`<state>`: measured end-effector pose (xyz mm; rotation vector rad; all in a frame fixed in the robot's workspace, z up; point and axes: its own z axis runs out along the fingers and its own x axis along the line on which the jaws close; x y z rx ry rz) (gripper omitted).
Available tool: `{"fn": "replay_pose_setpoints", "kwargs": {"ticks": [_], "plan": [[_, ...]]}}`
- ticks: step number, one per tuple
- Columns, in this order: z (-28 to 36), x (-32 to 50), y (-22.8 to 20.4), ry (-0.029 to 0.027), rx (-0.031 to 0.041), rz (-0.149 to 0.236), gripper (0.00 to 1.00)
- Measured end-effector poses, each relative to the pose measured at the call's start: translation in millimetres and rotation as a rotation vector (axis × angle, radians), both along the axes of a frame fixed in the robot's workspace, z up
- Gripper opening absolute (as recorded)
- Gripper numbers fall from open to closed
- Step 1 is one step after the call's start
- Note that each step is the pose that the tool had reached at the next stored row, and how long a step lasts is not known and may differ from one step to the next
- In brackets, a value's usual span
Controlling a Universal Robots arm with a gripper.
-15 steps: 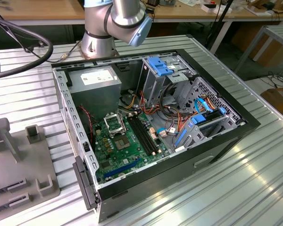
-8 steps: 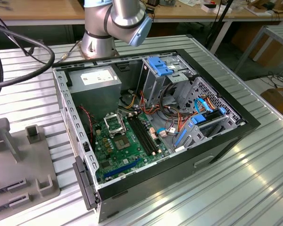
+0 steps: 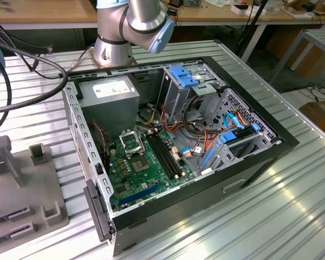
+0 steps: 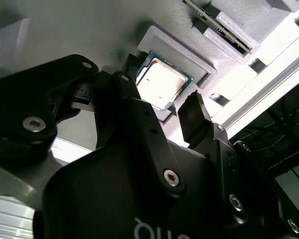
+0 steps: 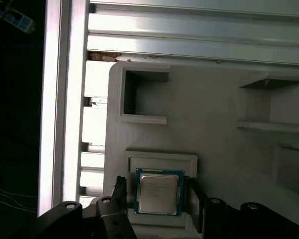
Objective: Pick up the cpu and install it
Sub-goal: 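Pick up the cpu and move it towards the insertion slot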
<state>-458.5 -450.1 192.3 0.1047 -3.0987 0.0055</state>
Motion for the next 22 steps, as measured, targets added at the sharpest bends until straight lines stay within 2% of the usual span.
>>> {"fn": "replay_pose_setpoints", "kwargs": {"ticks": [8,22], "plan": [[-2.1,0.2,0.1,-0.0001,-0.007,-0.001,0.6],[-2.0,1.8,0.6,-0.0001,-0.0072,-0.001,0.59]]}}
